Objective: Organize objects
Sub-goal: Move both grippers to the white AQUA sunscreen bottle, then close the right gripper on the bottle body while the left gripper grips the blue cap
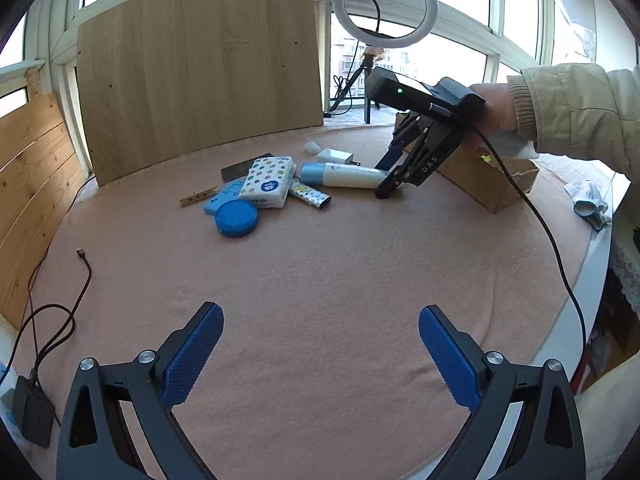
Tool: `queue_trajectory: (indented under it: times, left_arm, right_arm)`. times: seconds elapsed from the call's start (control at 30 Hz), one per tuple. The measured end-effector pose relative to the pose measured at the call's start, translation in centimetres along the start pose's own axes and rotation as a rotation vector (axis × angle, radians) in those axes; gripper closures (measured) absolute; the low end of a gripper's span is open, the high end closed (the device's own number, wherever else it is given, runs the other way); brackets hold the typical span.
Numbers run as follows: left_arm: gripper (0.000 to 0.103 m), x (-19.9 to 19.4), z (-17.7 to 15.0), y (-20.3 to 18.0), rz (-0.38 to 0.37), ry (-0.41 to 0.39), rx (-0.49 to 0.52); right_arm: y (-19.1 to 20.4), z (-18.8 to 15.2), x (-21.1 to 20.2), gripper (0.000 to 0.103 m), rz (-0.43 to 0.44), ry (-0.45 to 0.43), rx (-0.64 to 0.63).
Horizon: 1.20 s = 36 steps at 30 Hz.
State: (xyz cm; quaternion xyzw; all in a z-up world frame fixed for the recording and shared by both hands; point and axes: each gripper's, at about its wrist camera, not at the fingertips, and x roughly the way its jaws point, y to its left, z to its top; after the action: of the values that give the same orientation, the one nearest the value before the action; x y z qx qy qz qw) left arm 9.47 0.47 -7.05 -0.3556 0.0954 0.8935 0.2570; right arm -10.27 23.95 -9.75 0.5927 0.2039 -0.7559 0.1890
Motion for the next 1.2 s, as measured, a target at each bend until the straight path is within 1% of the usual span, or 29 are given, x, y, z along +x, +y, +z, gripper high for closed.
queue_trajectory:
  times: [0.13, 0.23, 0.3, 0.43, 0.53, 0.63, 0.7, 0.8, 0.9, 0.93, 0.97, 1.0, 1.07, 1.1, 1.2]
  left_arm:
    - [0.003, 0.5, -0.3, 0.2, 0.023, 0.014, -0.025]
    - [0.002, 1.1, -0.3, 0.2, 0.015, 0.017, -0.017]
    - [0.002, 1.6, -0.2, 0.0, -0.003, 0.019, -0.004]
    - [0.001, 2.5, -0.1, -0.5, -0.081, 0.027, 0.050]
    - [0.001, 2.6, -0.3, -1.8, -0.179, 0.042, 0.139]
    - [0.001, 2.6, -0.9, -3.4, -0.248, 0.067, 0.244]
    - [0.002, 2.7, -1.3, -4.3, -0.284, 0.092, 0.296]
    - [0.006, 3.0, -2.0, -4.9, -0.315, 0.127, 0.319]
    - [0.013, 3.3, -2.5, -5.1, -0.344, 0.163, 0.314]
    - [0.019, 3.3, -2.6, -5.0, -0.354, 0.170, 0.308]
    - [0.026, 3.2, -2.8, -4.9, -0.365, 0.177, 0.300]
    - [0.030, 3.3, -3.0, -4.8, -0.377, 0.190, 0.291]
    - [0.044, 3.6, -3.3, -4.6, -0.407, 0.218, 0.273]
    - [0.048, 3.6, -3.5, -4.7, -0.418, 0.225, 0.269]
    - [0.049, 3.3, -3.8, -4.7, -0.416, 0.214, 0.252]
  right_arm:
    - [1.7, -1.1, -0.5, 0.064, -0.006, -0.004, -0.049]
    - [4.0, -2.6, -1.1, 0.064, 0.014, 0.005, -0.106]
    - [6.4, -3.8, -1.5, 0.064, 0.030, 0.010, -0.181]
    - [13.1, -6.2, -2.7, 0.063, 0.096, -0.006, -0.423]
    - [16.9, -7.3, -3.4, 0.063, 0.132, -0.025, -0.566]
    - [19.2, -8.1, -3.9, 0.063, 0.118, -0.048, -0.699]
    - [20.2, -8.5, -4.1, 0.063, 0.105, -0.052, -0.782]
    - [21.2, -9.1, -4.4, 0.063, 0.097, -0.055, -0.893]
    - [21.5, -9.1, -4.4, 0.063, 0.108, -0.050, -0.957]
    - [21.5, -9.1, -4.4, 0.063, 0.112, -0.046, -0.971]
    - [21.5, -9.1, -4.4, 0.063, 0.117, -0.042, -0.978]
    - [21.5, -9.2, -4.5, 0.063, 0.120, -0.041, -0.985]
    - [21.4, -9.2, -4.6, 0.063, 0.131, -0.038, -0.984]
    - [21.3, -9.2, -4.6, 0.063, 0.136, -0.038, -0.980]
    - [21.0, -9.4, -4.8, 0.063, 0.151, -0.044, -0.957]
